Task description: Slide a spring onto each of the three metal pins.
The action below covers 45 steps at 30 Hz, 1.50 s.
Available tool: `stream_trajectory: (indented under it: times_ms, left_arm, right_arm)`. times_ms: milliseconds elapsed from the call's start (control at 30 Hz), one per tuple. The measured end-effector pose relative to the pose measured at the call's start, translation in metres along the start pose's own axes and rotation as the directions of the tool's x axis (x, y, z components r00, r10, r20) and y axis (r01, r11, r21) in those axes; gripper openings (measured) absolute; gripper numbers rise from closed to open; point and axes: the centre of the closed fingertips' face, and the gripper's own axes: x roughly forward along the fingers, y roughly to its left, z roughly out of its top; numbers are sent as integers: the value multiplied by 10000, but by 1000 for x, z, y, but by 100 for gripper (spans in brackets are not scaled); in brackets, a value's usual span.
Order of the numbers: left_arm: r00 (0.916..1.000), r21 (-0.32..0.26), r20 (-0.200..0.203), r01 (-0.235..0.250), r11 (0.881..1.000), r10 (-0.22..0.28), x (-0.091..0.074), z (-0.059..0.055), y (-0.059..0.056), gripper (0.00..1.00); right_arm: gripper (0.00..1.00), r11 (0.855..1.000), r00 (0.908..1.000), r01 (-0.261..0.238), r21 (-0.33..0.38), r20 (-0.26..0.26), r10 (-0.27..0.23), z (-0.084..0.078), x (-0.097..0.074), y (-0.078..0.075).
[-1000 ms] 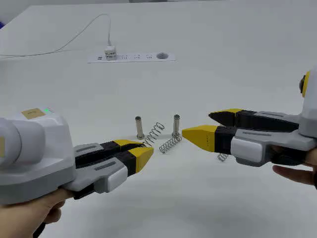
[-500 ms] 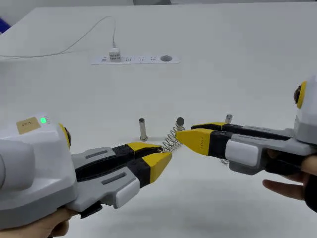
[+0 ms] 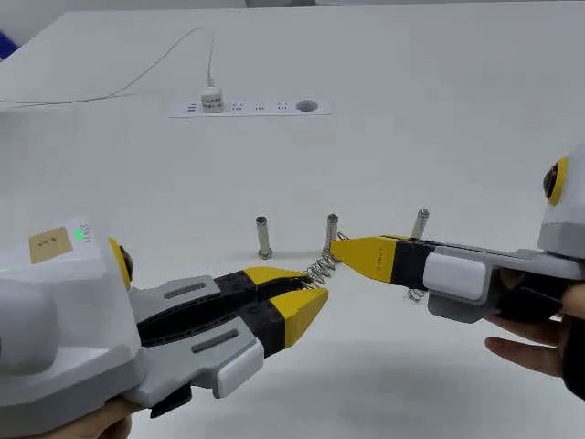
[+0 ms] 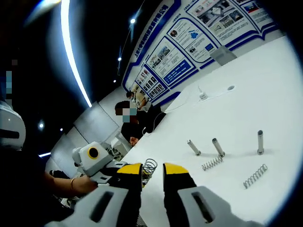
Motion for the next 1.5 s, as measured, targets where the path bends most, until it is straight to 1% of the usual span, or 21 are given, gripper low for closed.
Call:
stream_trajectory:
  times_ms: [100, 200, 367, 467, 533, 567, 633, 733, 867, 900, 967, 1100, 1200, 1233, 1333, 1433, 1500]
  left_arm:
    - [10000, 48, 7, 78, 10000, -78, 1, 0, -2, 10]
    - [10000, 20, -61, 69, 10000, -69, 1, -2, -2, 10]
    - [10000, 84, -85, 46, 10000, -45, 1, -3, -3, 10]
    - [9997, 173, -188, -119, 9998, 122, 2, -5, -1, 11]
    - [9995, 207, -273, -167, 9996, 172, 2, -7, -1, 11]
    - [9992, 273, -335, -223, 9994, 232, 2, -8, 0, 11]
    - [9986, 402, -426, -300, 9987, 317, 2, -10, 1, 11]
    - [9979, 411, -490, -400, 9984, 420, 1, -11, 3, 11]
    - [9963, 438, -593, -593, 9973, 619, 0, -12, 7, 12]
    - [9955, 441, -645, -667, 9968, 695, 0, -13, 9, 12]
    - [9935, 502, -752, -816, 9954, 853, -2, -15, 12, 14]
    - [9883, 583, -949, -1140, 9918, 1192, -4, -21, 19, 23]
    - [9832, 770, -1154, -1331, 9881, 1414, -4, -25, 20, 28]
    - [9807, 895, -1220, -1422, 9858, 1525, -4, -27, 22, 29]
    - [9765, 871, -1325, -1591, 9834, 1697, -5, -30, 25, 34]
    - [9708, 1060, -1465, -1754, 9788, 1899, -6, -32, 29, 37]
    - [9691, 1123, -1516, -1787, 9775, 1946, -6, -33, 30, 38]
  right_arm:
    - [15, 9999, 9999, -96, 88, -31, 96, -2, 1, 2]
    - [13, 9997, 9998, -193, 148, -51, 194, -2, 1, 4]
    - [13, 9995, 9995, -317, -13, -44, 317, -3, 1, 7]
    - [12, 9990, 9992, -403, -166, -70, 402, -3, 1, 10]
    - [12, 9979, 9989, -460, -465, -129, 455, -5, 2, 13]
    - [12, 9960, 9990, -416, -790, -186, 402, -6, 3, 12]
    - [12, 9942, 9988, -423, -992, -289, 396, -7, 4, 13]
    - [11, 9907, 9987, -415, -1295, -334, 375, -8, 6, 14]
    - [11, 9852, 9990, -266, -1693, -408, 200, -8, 9, 11]
    - [11, 9826, 9990, -189, -1849, -427, 112, -7, 9, 9]
    - [11, 9819, 9991, -157, -1886, -404, 82, -6, 9, 8]
    - [11, 9810, 9995, -79, -1938, -309, 20, -2, 10, 6]
    - [11, 9792, 9998, 115, -2028, -151, -149, 3, 12, 1]
    - [11, 9781, 9998, 172, -2074, -101, -197, 5, 13, 0]
    - [11, 9766, 9996, 296, -2129, 76, -287, 10, 17, -4]
    - [11, 9748, 9992, 379, -2199, 232, -336, 17, 22, -7]
    - [11, 9726, 9988, 422, -2288, 324, -358, 22, 27, -8]
